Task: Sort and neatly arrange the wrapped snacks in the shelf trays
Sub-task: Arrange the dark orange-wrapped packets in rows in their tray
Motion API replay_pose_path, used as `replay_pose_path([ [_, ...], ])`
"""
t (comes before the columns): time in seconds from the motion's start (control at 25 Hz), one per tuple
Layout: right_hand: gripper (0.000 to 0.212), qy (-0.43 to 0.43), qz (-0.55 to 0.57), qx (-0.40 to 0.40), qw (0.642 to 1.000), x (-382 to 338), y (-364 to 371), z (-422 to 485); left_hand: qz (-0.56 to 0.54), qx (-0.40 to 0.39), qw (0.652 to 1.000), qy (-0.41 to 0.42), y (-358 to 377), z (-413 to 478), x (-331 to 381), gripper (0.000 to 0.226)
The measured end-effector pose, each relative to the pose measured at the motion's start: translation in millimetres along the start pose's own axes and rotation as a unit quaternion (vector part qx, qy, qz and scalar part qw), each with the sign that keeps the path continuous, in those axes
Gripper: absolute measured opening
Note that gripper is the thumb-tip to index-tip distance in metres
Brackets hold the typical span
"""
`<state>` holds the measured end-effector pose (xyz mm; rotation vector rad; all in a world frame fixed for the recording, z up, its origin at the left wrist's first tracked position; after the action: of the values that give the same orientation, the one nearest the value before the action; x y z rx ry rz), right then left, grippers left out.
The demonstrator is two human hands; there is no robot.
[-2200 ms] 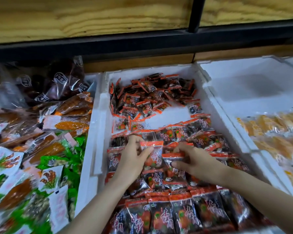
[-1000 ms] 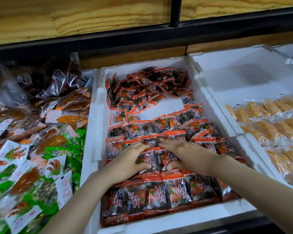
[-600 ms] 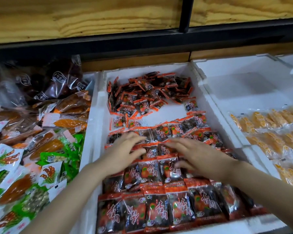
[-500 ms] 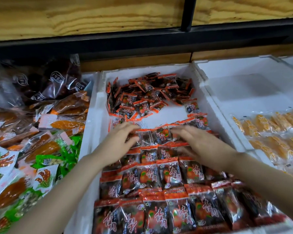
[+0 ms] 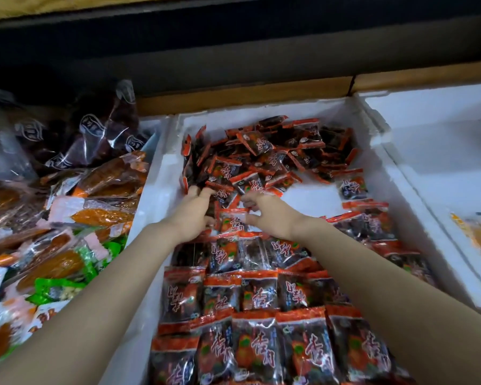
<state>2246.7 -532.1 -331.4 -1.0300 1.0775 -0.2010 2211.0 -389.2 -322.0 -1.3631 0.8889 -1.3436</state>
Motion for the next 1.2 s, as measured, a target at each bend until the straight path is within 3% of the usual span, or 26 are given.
replay_pose_path([
  [0.2, 0.054, 0.018, -0.059, 0.001, 0.998, 7.2, 11.9, 25.0, 0.126, 0.012, 0.992, 0.005, -2.3, 4.7, -3.2, 0.056],
  [0.36, 0.031, 0.043, -0.009, 0.007, 0.999, 7.5, 7.0, 19.5, 0.185, 0.055, 0.978, 0.079, -10.8, 2.0, 8.0, 0.045],
  [0.44, 0.022, 0.043, 0.007, 0.054, 0.998, -1.6, -4.1, 12.2, 0.113, 0.140, 0.978, 0.101, -27.9, -9.3, 13.6, 0.031],
  [0.52, 0.017, 0.033, 0.017, 0.157, 0.987, -14.9, -27.3, 4.3, -0.020, 0.237, 0.968, 0.082, -52.5, -24.4, 12.9, 0.023],
  [0.6, 0.017, 0.023, 0.036, 0.265, 0.963, -30.9, -56.0, -9.2, -0.135, 0.268, 0.952, 0.056, -72.8, -41.3, 10.0, 0.022],
  [0.68, 0.017, 0.006, 0.085, 0.306, 0.948, -47.8, -72.9, -29.7, -0.217, 0.272, 0.937, 0.040, -87.5, -62.8, 9.8, 0.023],
  [0.76, 0.016, -0.005, 0.111, 0.255, 0.961, -64.3, -68.8, -54.6, -0.246, 0.267, 0.931, 0.020, -94.5, -89.4, 7.2, 0.026],
  [0.92, 0.015, -0.030, 0.054, 0.072, 0.995, -89.2, -21.3, -101.6, -0.309, 0.255, 0.915, -0.042, -97.7, -137.3, -15.9, 0.030],
  [1.12, 0.014, -0.045, -0.014, -0.072, 0.996, -94.7, 29.7, -125.1, -0.322, 0.243, 0.912, -0.076, -106.2, -177.9, -24.4, 0.027],
  [1.2, 0.018, -0.054, -0.023, -0.095, 0.994, -98.9, 37.3, -131.6, -0.336, 0.241, 0.907, -0.082, -109.1, -191.3, -21.3, 0.024],
])
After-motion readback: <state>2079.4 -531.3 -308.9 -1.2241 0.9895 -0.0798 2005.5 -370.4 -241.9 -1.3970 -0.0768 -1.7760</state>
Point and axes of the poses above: each hand's wrist, its own z-axis towards the middle knuckle, its own y-axis out of the palm, x = y × z, the point moved 6 cm from there along z, towards the middle knuckle, and after that the axes turned 8 degrees about x, right-handed, at the moved point
